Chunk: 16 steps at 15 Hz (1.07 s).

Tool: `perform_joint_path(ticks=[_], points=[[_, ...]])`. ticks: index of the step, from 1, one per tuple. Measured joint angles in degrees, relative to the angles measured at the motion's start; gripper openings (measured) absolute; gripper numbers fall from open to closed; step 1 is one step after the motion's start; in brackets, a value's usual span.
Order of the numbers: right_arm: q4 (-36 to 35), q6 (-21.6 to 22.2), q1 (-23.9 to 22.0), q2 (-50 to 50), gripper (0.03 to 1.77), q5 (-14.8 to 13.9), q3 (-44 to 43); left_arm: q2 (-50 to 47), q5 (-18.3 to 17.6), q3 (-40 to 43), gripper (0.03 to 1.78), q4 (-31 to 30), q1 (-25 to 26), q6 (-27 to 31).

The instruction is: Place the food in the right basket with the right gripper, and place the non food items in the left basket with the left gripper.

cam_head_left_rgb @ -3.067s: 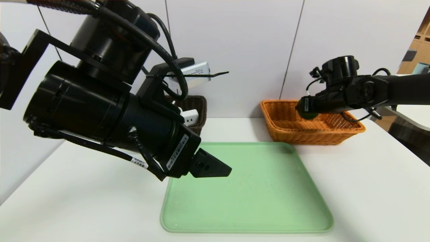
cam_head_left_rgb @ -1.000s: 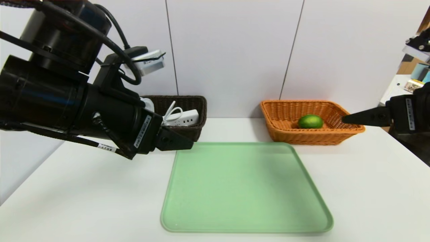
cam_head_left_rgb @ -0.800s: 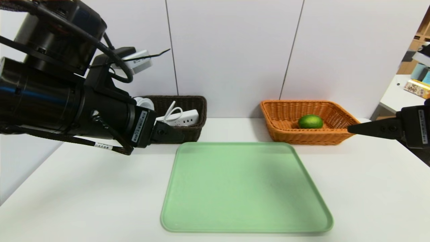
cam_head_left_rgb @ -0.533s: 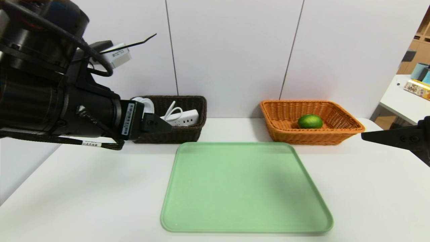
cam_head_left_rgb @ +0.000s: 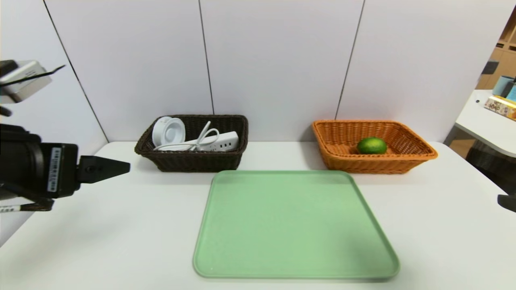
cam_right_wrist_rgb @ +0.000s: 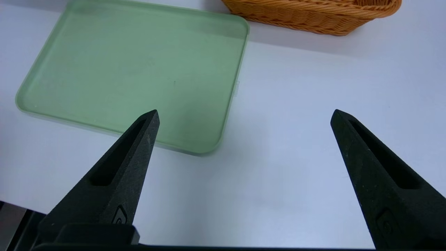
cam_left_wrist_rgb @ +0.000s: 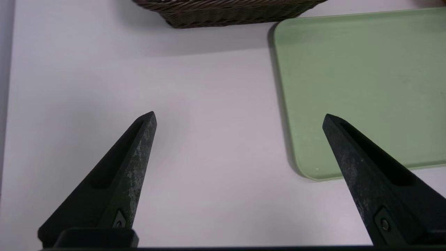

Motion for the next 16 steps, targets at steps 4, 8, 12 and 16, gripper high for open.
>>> perform_joint_path(ticks=[4, 8, 12, 16], points=[[1.3, 0.0, -0.9, -5.9, 1.69, 0.2, 1.8, -9.9, 0.0, 8.3, 1.69, -0.3, 7.0, 2.1], [2.0, -0.1, -3.5, -12.2, 1.69, 0.6, 4.6, -18.4, 0.1, 14.1, 1.69, -0.2, 11.9, 3.0], [5.6, -1.9, -5.2, -17.7, 1.69, 0.6, 5.9, -25.9, 0.1, 19.0, 1.69, -0.3, 15.1, 4.9], [8.2, -3.9, -8.1, -23.2, 1.69, 0.7, 6.2, -33.2, -0.4, 22.4, 1.69, -0.3, 18.6, 6.9]])
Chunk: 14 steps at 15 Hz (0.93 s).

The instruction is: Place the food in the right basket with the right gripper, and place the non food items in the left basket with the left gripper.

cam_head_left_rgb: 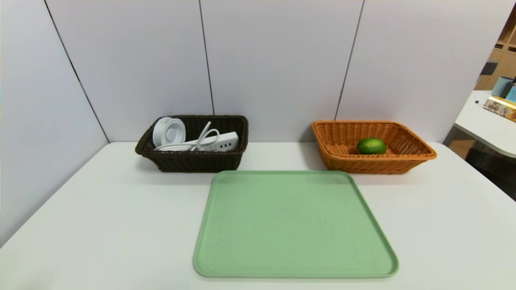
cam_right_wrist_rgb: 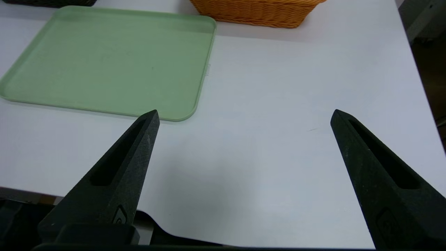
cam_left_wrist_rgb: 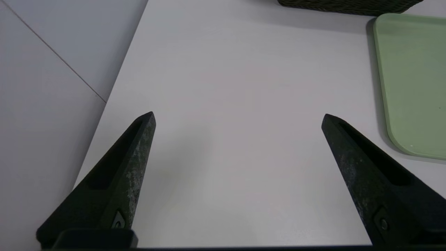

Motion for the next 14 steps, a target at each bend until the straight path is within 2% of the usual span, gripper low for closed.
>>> perform_joint_path(ticks=[4, 7, 10, 14], points=[[2.9, -2.2, -2.7, -6.2, 1.69, 0.0, 0.8, -5.9, -0.2, 1.1, 1.69, 0.3, 1.4, 0.4], [4.5, -2.1, -4.3, -10.5, 1.69, -0.4, 2.9, -9.0, -0.2, 2.9, 1.69, -0.1, 2.1, 1.6], [4.4, -2.3, -6.1, -12.4, 1.69, 0.4, 3.2, -11.6, -0.4, 4.4, 1.69, -0.1, 3.4, 1.9], [4.2, -3.2, -8.6, -14.9, 1.69, 1.9, 4.8, -16.0, -3.0, 6.8, 1.69, 0.1, 6.1, 3.3]])
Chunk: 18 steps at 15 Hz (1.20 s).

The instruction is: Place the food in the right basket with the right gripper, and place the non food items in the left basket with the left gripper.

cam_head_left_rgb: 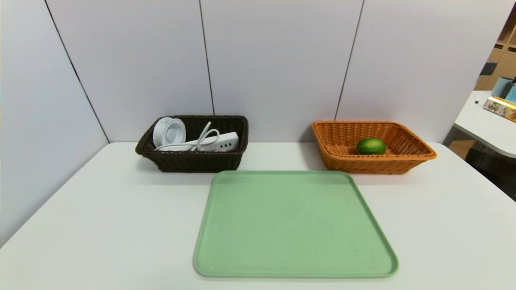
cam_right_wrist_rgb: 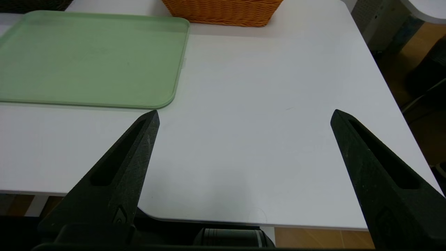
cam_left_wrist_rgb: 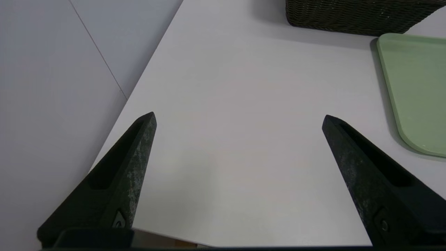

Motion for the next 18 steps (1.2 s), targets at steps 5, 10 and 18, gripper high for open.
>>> perform_joint_path(ticks=[5, 10, 18], points=[[-9.1, -0.1, -0.2, -3.4, 1.69, 0.9, 7.0, -5.5, -4.0, 9.9, 1.69, -8.5, 0.2, 3.7], [-25.4, -1.9, -0.5, -6.8, 1.69, 0.9, 18.4, -10.3, -13.9, 24.4, 1.69, -27.2, 0.2, 6.0], [-41.7, -2.5, -0.6, -13.2, 1.69, -1.4, 37.7, -17.7, -16.3, 34.3, 1.69, -30.2, 0.2, 6.3]])
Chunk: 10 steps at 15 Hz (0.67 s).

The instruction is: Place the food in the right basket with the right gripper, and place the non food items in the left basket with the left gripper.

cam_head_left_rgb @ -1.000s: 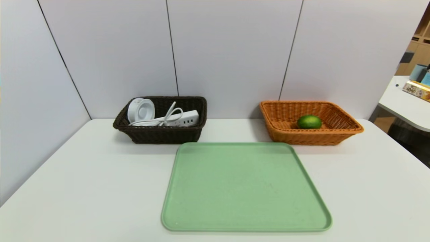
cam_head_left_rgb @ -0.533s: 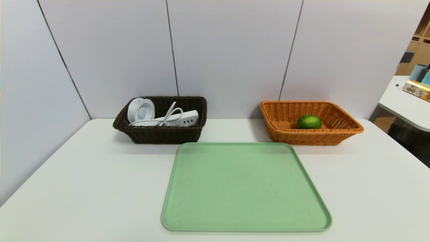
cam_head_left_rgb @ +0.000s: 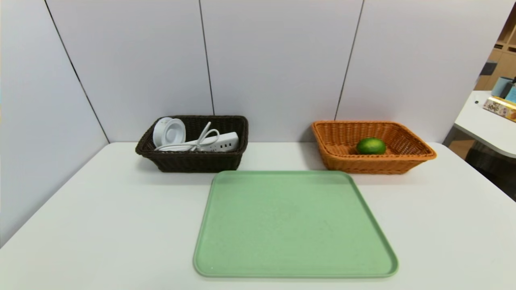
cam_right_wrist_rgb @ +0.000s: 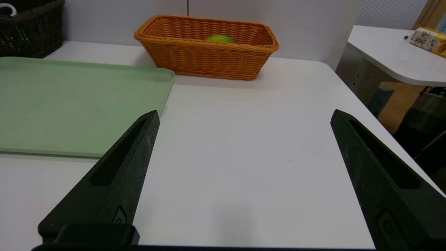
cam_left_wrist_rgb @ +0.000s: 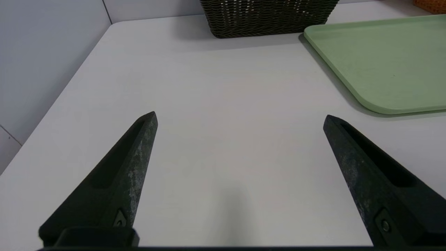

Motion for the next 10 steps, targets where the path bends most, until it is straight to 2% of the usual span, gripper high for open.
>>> perform_joint_path(ticks=[4, 10], points=[[-6.0, 0.1, 0.0, -0.3, 1.69, -0.2, 7.4, -0.3, -0.2, 1.6, 1.69, -1.0, 0.0, -0.4], [-5.6, 1.4, 0.0, -0.4, 1.69, 1.4, 9.8, -0.3, -0.5, 1.7, 1.69, -0.9, 0.1, -1.5]])
